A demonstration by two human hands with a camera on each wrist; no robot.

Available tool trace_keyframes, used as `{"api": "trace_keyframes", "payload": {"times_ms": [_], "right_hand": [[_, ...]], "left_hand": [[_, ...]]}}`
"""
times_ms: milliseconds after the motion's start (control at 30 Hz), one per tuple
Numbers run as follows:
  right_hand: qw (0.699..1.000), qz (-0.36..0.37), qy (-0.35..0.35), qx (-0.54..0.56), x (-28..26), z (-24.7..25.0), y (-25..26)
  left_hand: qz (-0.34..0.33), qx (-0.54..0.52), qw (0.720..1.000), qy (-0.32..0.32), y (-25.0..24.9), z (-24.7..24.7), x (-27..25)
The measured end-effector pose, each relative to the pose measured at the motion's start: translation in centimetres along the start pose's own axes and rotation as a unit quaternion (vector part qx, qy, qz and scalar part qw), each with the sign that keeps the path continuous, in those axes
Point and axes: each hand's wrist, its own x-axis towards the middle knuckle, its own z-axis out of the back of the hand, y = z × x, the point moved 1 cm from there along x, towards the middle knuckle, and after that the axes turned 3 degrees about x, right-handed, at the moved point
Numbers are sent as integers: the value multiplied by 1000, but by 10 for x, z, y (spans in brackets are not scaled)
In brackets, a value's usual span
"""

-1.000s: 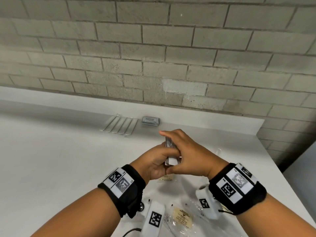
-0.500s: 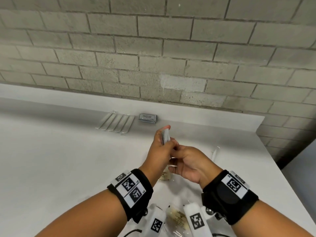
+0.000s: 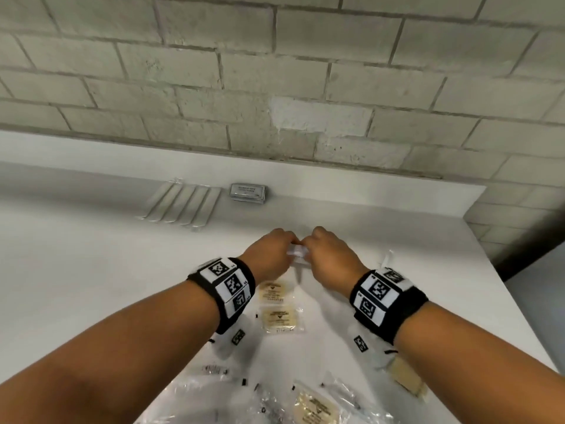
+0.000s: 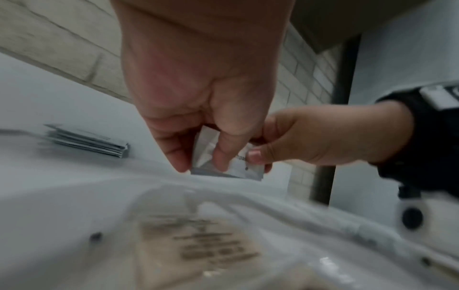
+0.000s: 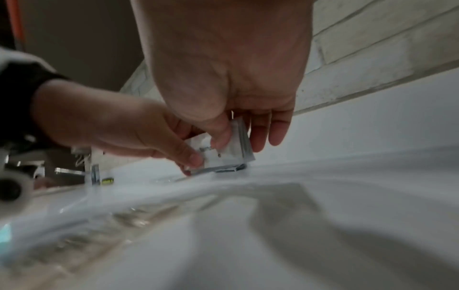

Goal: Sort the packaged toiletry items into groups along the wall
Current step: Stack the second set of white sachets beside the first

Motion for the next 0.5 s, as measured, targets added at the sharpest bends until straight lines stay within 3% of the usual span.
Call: {"api": "trace_keyframes", "payload": {"times_ms": [133,200,267,333,433,500], "right_hand": [[995,45,12,-89,9,-18,-3],[997,31,28,-70,12,-28,-5],[997,-2,72,-39,18,-26,-9],[990,-48,123,54,25,-17,-15],[943,-153,195,222,36,-7,-24],[899,-226,249,282,37,-4,-28]], "left_hand": [[-17,147,988,47,12,-21,18],[0,184,980,71,11,-27,20],[15,165,983,77,10,-25,22],[55,89,986,130,9,-16,25],[111,6,967,229,7,-2,26],[85,10,973,216,5,5,24]]}}
